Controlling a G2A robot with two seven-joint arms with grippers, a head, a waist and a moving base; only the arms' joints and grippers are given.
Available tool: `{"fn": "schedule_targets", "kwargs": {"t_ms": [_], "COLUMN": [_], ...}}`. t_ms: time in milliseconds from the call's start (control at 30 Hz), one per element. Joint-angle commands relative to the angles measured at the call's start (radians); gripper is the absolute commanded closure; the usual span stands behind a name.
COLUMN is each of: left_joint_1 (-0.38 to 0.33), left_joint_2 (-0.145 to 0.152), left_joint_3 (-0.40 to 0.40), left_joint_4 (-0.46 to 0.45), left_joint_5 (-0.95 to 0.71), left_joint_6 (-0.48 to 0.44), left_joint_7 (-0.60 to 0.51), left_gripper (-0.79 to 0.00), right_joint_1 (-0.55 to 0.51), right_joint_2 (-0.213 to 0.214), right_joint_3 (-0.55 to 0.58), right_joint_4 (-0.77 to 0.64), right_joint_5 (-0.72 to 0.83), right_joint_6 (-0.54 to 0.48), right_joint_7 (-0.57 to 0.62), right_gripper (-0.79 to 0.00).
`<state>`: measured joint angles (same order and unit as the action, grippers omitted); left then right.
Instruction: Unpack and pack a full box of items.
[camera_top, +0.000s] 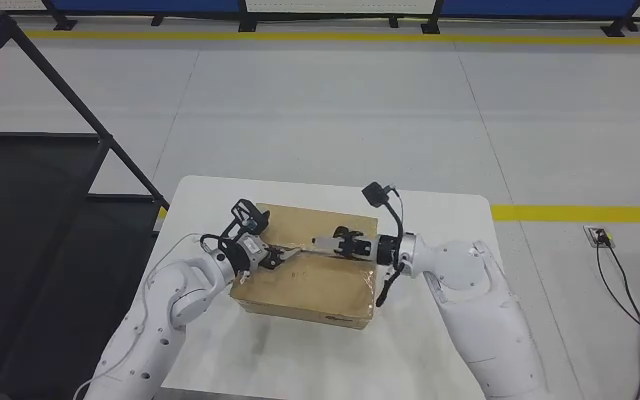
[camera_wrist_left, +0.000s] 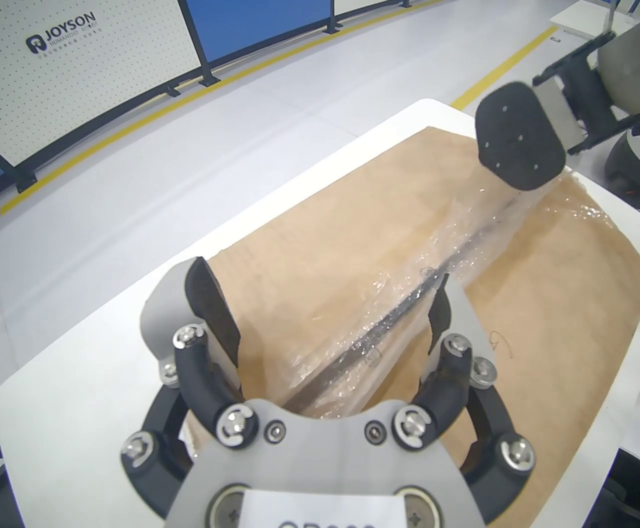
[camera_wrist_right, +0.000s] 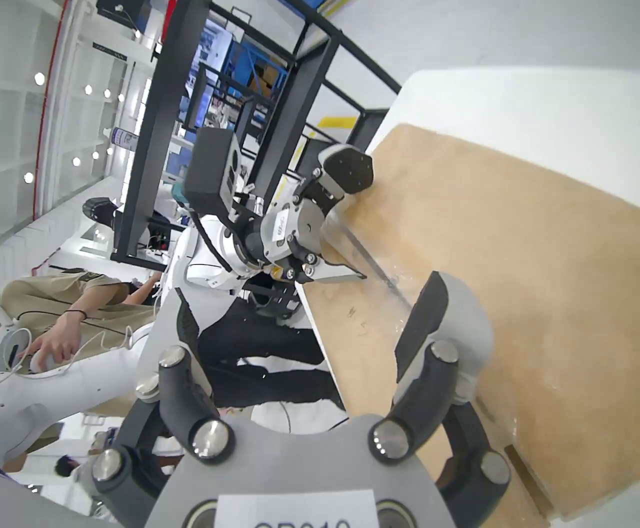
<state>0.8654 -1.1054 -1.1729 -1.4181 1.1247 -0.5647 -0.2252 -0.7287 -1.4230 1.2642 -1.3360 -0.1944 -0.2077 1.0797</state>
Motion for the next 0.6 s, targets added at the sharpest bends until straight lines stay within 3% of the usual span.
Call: {"fn": "schedule_targets", "kwargs": {"t_ms": [0, 233, 567], "left_joint_1": [0.002, 0.012, 0.043], "left_joint_2": [0.000, 0.005, 0.022], "left_joint_3": [-0.002, -0.040, -0.156], "left_joint_4": [-0.003, -0.008, 0.041], "left_joint_5": [0.001, -0.048, -0.114], "left_joint_6": [0.000, -0.007, 0.035], "left_joint_7": [0.000, 0.002, -0.002], "left_gripper": [-0.785, -0.785, -0.785], "right_joint_1": [0.019, 0.046, 0.061], "right_joint_2": [0.002, 0.010, 0.009], "right_joint_3": [-0.007, -0.019, -0.048], "right_joint_4": [0.035, 0.112, 0.175], "right_joint_5": [0.014, 0.044, 0.160], "right_joint_6": [0.021, 0.022, -0.016], "right_joint_7": [0.040, 0.073, 0.061], "right_gripper": [-0.785, -0.785, -0.785]}}
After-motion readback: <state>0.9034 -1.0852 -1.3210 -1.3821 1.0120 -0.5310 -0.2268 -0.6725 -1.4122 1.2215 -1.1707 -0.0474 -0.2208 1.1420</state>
